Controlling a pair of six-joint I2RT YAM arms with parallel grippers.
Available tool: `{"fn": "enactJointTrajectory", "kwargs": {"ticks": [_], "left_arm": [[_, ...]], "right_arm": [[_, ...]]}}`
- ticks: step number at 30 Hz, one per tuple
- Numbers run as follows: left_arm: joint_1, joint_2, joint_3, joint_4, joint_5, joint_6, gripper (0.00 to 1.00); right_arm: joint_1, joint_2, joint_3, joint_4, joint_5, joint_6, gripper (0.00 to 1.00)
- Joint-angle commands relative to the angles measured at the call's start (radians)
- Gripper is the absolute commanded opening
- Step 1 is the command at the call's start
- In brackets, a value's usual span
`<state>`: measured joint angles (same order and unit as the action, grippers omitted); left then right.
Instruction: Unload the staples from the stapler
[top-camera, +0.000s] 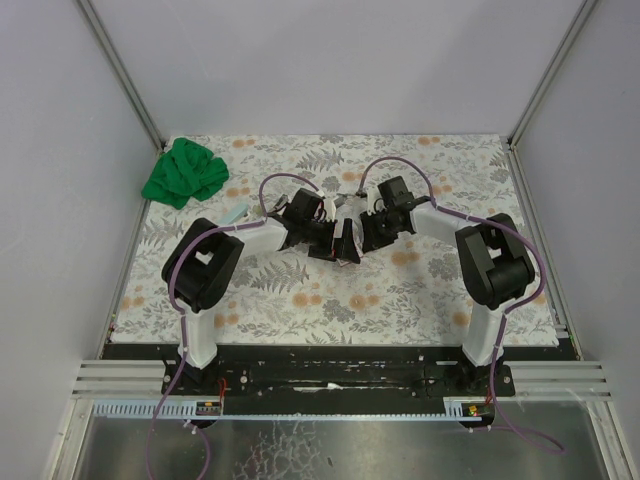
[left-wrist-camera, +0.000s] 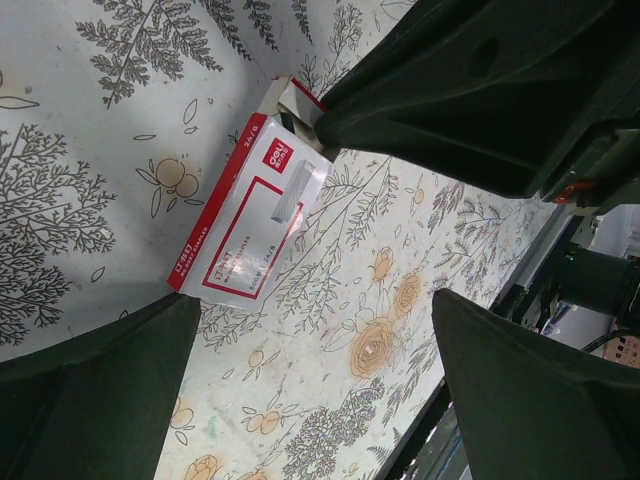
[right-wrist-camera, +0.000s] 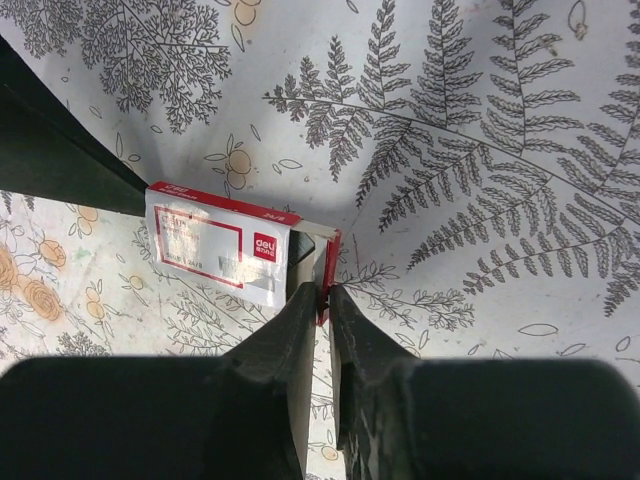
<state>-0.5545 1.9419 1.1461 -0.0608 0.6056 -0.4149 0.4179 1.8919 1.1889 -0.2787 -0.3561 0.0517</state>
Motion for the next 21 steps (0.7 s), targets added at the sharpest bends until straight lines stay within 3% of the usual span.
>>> {"fn": "enactJointTrajectory", "kwargs": {"ticks": [1,12,21], "left_arm": [[-0.004,0.04,0.007,-0.033,-0.041,0.004,1.0],[-0.003,0.039,0.009,-0.038,-0.051,0.011,1.0],[-0.001,0.025,0.008,-0.042,-0.059,0.022,1.0]], "right_arm": [[0.017,0.011,0.03,-0.002,-0.047,0.014,0.18],[0.019,0.016,0.036,-0.021,-0.064,0.011,0.23],[0.012,-0.006,0.041,-0.047,-0.016,-0.007,0.33]]}}
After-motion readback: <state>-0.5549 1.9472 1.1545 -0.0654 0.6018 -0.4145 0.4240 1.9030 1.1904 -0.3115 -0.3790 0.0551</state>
